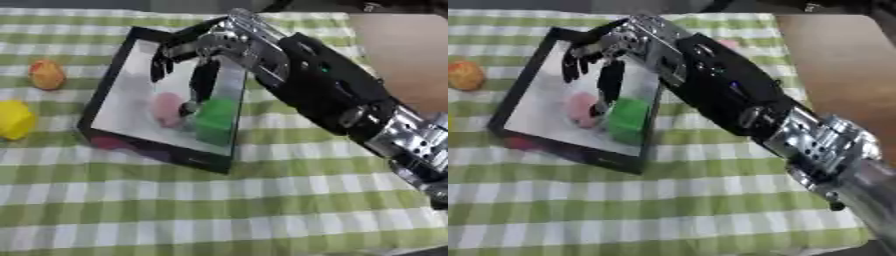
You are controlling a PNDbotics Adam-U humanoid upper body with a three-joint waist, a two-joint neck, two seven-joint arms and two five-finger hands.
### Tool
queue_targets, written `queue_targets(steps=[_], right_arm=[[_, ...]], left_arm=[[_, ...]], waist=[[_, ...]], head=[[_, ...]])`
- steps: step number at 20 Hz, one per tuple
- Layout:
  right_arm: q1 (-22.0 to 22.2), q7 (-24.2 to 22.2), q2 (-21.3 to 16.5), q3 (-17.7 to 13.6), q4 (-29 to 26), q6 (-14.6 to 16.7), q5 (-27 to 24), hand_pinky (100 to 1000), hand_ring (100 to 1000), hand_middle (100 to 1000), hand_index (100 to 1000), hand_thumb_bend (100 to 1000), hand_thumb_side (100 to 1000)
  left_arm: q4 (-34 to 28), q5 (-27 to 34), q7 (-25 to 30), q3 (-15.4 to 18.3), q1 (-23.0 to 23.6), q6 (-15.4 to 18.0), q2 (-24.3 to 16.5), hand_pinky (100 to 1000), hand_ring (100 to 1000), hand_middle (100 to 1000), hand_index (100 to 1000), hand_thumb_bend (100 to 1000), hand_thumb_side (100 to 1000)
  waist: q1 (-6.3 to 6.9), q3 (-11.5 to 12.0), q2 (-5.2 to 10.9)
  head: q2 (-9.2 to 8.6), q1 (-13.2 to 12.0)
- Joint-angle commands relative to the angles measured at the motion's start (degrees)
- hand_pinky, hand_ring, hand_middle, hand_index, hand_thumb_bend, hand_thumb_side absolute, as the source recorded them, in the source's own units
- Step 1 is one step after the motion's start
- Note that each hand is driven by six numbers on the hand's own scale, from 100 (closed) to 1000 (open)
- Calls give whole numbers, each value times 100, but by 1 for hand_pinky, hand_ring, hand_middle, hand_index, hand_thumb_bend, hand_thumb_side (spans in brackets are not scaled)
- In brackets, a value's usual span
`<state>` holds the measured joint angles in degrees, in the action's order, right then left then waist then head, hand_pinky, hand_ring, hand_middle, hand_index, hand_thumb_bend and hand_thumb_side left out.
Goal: Pick up objects on the table and place them in the box.
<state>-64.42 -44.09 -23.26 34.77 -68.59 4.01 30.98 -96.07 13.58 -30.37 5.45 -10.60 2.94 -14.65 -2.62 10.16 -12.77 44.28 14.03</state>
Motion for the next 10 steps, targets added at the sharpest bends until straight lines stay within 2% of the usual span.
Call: queue_targets(steps=[1, 5, 10], right_arm=[[-230, 34, -412, -232, -273, 0, -141, 880, 832, 767, 808, 474, 226], [-320, 229, -975, -595, -524, -235, -421, 881, 830, 764, 806, 472, 227], [-83, 391, -1749, -959, -638, -490, -599, 881, 835, 769, 810, 491, 239]], left_arm=[[-113, -38, -34, 48, -17, -2, -146, 744, 715, 694, 770, 401, 621], [-97, -45, -65, 76, 26, -7, -167, 744, 716, 694, 770, 402, 623], [-83, -45, -64, 85, 55, -8, -179, 744, 718, 694, 770, 401, 623]], waist=[[36, -37, 90], [31, -135, 112], [25, -190, 118]], head=[[-16, -50], [-16, -124], [-16, -160]])
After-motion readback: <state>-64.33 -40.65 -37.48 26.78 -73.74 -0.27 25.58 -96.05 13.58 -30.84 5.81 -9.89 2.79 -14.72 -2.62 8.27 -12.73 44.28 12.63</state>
